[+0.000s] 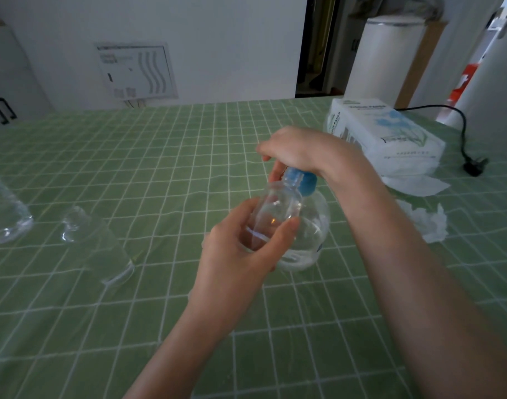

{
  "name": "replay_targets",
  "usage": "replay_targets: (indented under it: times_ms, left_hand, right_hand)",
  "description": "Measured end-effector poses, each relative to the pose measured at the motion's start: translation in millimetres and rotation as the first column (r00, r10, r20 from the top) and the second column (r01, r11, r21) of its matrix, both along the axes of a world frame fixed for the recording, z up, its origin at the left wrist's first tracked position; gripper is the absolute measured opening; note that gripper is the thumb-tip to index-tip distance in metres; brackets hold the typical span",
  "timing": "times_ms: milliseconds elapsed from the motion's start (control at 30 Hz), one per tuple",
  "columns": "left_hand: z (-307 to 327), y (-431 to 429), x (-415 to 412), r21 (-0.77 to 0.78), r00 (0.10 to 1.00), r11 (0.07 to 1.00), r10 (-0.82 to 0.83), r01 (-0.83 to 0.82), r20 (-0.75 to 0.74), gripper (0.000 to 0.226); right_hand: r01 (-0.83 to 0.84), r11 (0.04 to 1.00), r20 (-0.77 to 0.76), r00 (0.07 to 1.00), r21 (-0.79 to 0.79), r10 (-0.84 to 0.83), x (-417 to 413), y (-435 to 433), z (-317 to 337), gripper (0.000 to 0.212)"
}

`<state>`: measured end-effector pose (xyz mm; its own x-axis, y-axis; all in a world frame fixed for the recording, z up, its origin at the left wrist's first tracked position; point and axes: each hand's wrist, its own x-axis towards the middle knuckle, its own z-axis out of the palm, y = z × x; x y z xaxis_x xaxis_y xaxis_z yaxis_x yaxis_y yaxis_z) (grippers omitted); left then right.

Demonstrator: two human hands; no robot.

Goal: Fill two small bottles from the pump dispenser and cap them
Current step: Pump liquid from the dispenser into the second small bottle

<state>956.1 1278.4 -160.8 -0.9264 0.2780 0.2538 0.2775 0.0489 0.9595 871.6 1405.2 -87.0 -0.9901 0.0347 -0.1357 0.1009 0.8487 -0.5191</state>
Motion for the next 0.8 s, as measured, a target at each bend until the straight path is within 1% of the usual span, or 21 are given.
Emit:
replay_targets:
  times_ms: [233, 433, 700, 800]
  left_hand:
    - [0.7, 0.7, -2.1, 0.006, 1.000, 1.000, 0.007, -0.007, -0.010, 0.029]
    - [0.4, 1.7, -1.9, 0.012, 1.000, 1.000, 0.012, -0.012, 0.004, 0.020]
    - [-0.6, -0.4, -0.6, 0.004, 1.000, 1.000, 0.013, -0.013, 0.020, 0.026]
    - [-1.7, -0.4, -1.4, -0.009, 1.000, 1.000, 0.015, -0.015, 0.015, 0.018]
  right_hand:
    - [-0.018, 0.999, 0.016, 1.000, 0.050, 0.017, -0.1, 1.1, 10.3, 0.041]
    - [-0.003, 1.000, 0.010, 1.000, 0.028, 0.003, -1.1, -0.4, 7.5, 0.039]
    - [0.008, 1.000, -0.006, 1.000, 0.011, -0.008, 1.3, -0.4, 0.8, 0.036]
    - [0.006, 1.000, -0.009, 1.000, 0.005, -0.006, 1.2, -0.4, 2.7, 0.038]
